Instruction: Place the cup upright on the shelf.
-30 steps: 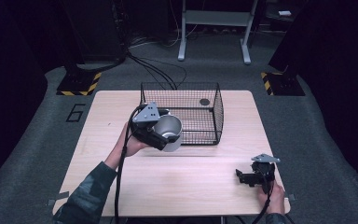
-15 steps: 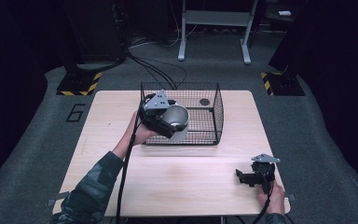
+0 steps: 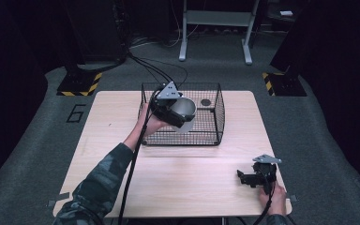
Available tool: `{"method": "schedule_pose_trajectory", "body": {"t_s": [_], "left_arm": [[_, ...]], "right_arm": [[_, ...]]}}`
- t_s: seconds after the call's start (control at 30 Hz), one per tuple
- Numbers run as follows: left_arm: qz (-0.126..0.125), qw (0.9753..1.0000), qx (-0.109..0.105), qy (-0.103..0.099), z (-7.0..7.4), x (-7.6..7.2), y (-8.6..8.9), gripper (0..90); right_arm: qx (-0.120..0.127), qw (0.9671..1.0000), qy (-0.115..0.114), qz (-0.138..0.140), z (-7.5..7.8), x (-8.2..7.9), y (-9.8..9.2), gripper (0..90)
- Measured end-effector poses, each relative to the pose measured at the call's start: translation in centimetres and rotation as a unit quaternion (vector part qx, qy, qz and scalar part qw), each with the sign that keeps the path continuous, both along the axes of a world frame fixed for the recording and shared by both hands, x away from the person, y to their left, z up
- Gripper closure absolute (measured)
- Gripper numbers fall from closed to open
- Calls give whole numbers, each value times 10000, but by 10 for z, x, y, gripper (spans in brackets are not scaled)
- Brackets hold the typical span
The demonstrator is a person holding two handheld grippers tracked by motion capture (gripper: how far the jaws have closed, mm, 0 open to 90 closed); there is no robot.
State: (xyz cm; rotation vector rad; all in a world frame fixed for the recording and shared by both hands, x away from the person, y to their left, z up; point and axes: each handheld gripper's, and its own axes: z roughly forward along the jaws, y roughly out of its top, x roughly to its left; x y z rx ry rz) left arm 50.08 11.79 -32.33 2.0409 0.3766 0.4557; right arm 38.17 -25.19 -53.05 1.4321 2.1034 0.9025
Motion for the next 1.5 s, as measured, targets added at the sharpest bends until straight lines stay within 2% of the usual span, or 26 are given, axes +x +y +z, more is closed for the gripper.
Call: {"method": "schedule_pose_trajectory", "body": {"t_s": [0.17, 0.3, 0.73, 0.87, 1.07, 1.2, 1.5], "left_arm": [[183, 9998, 69, 13, 1, 15, -3, 66], [356, 9994, 37, 43, -1, 25, -4, 66], [782, 9958, 139, 465, -34, 67, -12, 66], [916, 9937, 120, 639, -46, 78, -16, 66], [1009, 9910, 265, 844, -61, 92, -18, 66], [1118, 9879, 303, 1028, -72, 101, -19, 66], [1277, 9831, 518, 1206, -89, 112, -21, 66]], "right_arm": [[12, 10000, -11, -33, 0, 0, 0, 0], [14, 10000, 2, -46, 0, 0, 1, 0], [20, 10000, -23, -35, 0, 0, 0, 0], [17, 10000, -18, -35, 0, 0, 0, 0], [8, 10000, -16, -3, 0, 0, 0, 0], [6, 10000, -14, -2, 0, 0, 0, 0], [26, 10000, -12, -45, 0, 0, 1, 0]]}}
